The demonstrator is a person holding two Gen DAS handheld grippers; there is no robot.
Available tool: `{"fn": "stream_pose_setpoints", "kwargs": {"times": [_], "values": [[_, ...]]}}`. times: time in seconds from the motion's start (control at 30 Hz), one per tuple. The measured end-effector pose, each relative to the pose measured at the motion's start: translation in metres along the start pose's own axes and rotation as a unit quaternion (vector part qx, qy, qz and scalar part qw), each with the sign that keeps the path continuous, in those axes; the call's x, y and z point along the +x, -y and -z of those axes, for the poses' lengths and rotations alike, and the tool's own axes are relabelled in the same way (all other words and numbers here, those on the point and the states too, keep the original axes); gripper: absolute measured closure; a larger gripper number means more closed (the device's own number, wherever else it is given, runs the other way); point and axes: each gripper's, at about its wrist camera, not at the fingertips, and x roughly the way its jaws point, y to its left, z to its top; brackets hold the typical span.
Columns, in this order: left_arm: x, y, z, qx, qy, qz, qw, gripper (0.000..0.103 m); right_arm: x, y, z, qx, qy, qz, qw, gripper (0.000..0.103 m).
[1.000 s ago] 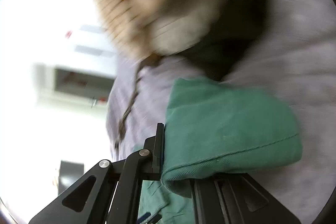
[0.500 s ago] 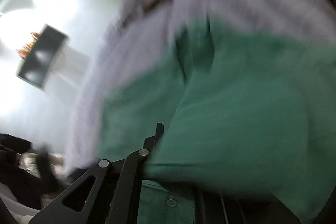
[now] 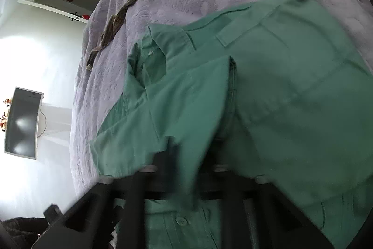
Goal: Fold large clothes
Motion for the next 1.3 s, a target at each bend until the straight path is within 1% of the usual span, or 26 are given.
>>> {"fn": "stream_pose_setpoints", "kwargs": {"times": [0.03, 0.07, 0.13, 0.17, 0.23, 0.27, 0.3, 0.33, 0.37, 0.4, 0.47, 0.53, 0.57, 0.63, 0.7, 0.77, 0.83, 0.9, 0.97, 1.03, 1.07, 1.1, 1.13, 1.2, 1.27, 1.3], "values": [[-0.002, -0.003, 0.0, -0.001, 0.002, 0.001, 1.0, 0.001, 0.0, -0.014, 0.0, -0.039, 0.006, 0.004, 0.999, 0.091], [-0.006, -0.007, 0.001, -0.002, 0.006, 0.0, 1.0, 0.001, 0.0, -0.038, 0.006, -0.092, 0.009, 0.007, 0.996, 0.092], [-0.013, -0.016, 0.002, -0.007, 0.014, -0.002, 0.9999, 0.001, 0.009, -0.077, 0.021, -0.178, -0.001, 0.013, 0.984, 0.092], [-0.016, -0.021, 0.003, -0.01, 0.018, -0.005, 0.9998, 0.001, 0.018, -0.094, 0.032, -0.215, -0.015, 0.015, 0.976, 0.092], [-0.02, -0.032, 0.004, -0.019, 0.023, -0.015, 0.9994, 0.001, 0.048, -0.119, 0.059, -0.279, -0.072, 0.03, 0.957, 0.088], [-0.021, -0.04, 0.005, -0.026, 0.024, -0.023, 0.9991, 0.001, 0.053, -0.119, 0.071, -0.295, -0.092, 0.044, 0.95, 0.082], [-0.021, -0.045, 0.006, -0.03, 0.024, -0.028, 0.9989, 0.001, 0.064, -0.122, 0.084, -0.312, -0.114, 0.062, 0.941, 0.072], [-0.021, -0.05, 0.007, -0.034, 0.023, -0.034, 0.9986, 0.001, 0.07, -0.122, 0.092, -0.318, -0.131, 0.066, 0.937, 0.063], [-0.02, -0.055, 0.007, -0.041, 0.019, -0.039, 0.9982, 0.001, 0.069, -0.121, 0.096, -0.315, -0.14, 0.056, 0.937, 0.048], [-0.021, -0.06, 0.008, -0.046, 0.016, -0.041, 0.998, 0.001, 0.063, -0.118, 0.098, -0.307, -0.142, 0.036, 0.94, 0.044], [-0.022, -0.065, 0.011, -0.053, 0.014, -0.037, 0.9978, 0.001, 0.046, -0.111, 0.097, -0.294, -0.136, 0.02, 0.946, 0.042], [-0.024, -0.063, 0.011, -0.048, 0.016, -0.027, 0.9984, 0.001, 0.027, -0.09, 0.091, -0.264, -0.131, 0.022, 0.955, 0.042], [-0.024, -0.06, 0.01, -0.043, 0.016, -0.019, 0.9988, 0.001, 0.014, -0.069, 0.085, -0.232, -0.129, 0.024, 0.964, 0.042], [-0.02, -0.05, 0.006, -0.036, 0.011, 0.009, 0.9993, 0.001, -0.004, -0.036, 0.077, -0.179, -0.123, 0.03, 0.976, 0.042], [-0.013, -0.036, 0.0, -0.03, -0.002, 0.051, 0.9983, 0.001, -0.033, 0.013, 0.07, -0.104, -0.105, 0.042, 0.988, 0.042], [-0.004, -0.022, -0.005, -0.026, -0.014, 0.087, 0.9958, 0.001, -0.06, 0.057, 0.068, -0.037, -0.082, 0.048, 0.995, 0.042], [0.005, -0.01, -0.008, -0.022, -0.03, 0.104, 0.9939, 0.001, -0.083, 0.097, 0.065, 0.035, -0.054, 0.05, 0.997, 0.042], [0.014, 0.004, -0.013, -0.017, -0.039, 0.117, 0.9923, 0.001, -0.1, 0.137, 0.065, 0.108, -0.025, 0.036, 0.993, 0.042], [0.015, 0.015, -0.019, -0.002, -0.032, 0.111, 0.9933, 0.001, -0.105, 0.162, 0.056, 0.152, -0.001, 0.018, 0.988, 0.042], [0.016, 0.021, -0.028, 0.008, -0.024, 0.105, 0.9941, 0.001, -0.11, 0.171, 0.04, 0.18, 0.021, -0.001, 0.983, 0.042], [0.019, 0.023, -0.037, 0.012, -0.022, 0.104, 0.9942, 0.001, -0.11, 0.173, 0.033, 0.187, 0.03, -0.016, 0.982, 0.055], [0.022, 0.025, -0.044, 0.014, -0.021, 0.104, 0.9943, 0.001, -0.112, 0.173, 0.03, 0.187, 0.039, -0.026, 0.981, 0.096], [0.024, 0.024, -0.049, 0.017, -0.019, 0.102, 0.9945, 0.001, -0.109, 0.169, 0.025, 0.184, 0.048, -0.021, 0.982, 0.099], [0.035, 0.028, -0.065, 0.025, -0.016, 0.087, 0.9957, 0.001, -0.107, 0.175, 0.018, 0.195, 0.063, 0.007, 0.979, 0.099], [0.041, 0.03, -0.074, 0.029, -0.014, 0.078, 0.9965, 0.001, -0.101, 0.191, 0.021, 0.226, 0.054, 0.036, 0.972, 0.098], [0.044, 0.032, -0.077, 0.028, -0.014, 0.076, 0.9966, 0.001, -0.098, 0.201, 0.024, 0.246, 0.042, 0.036, 0.968, 0.097]]}}
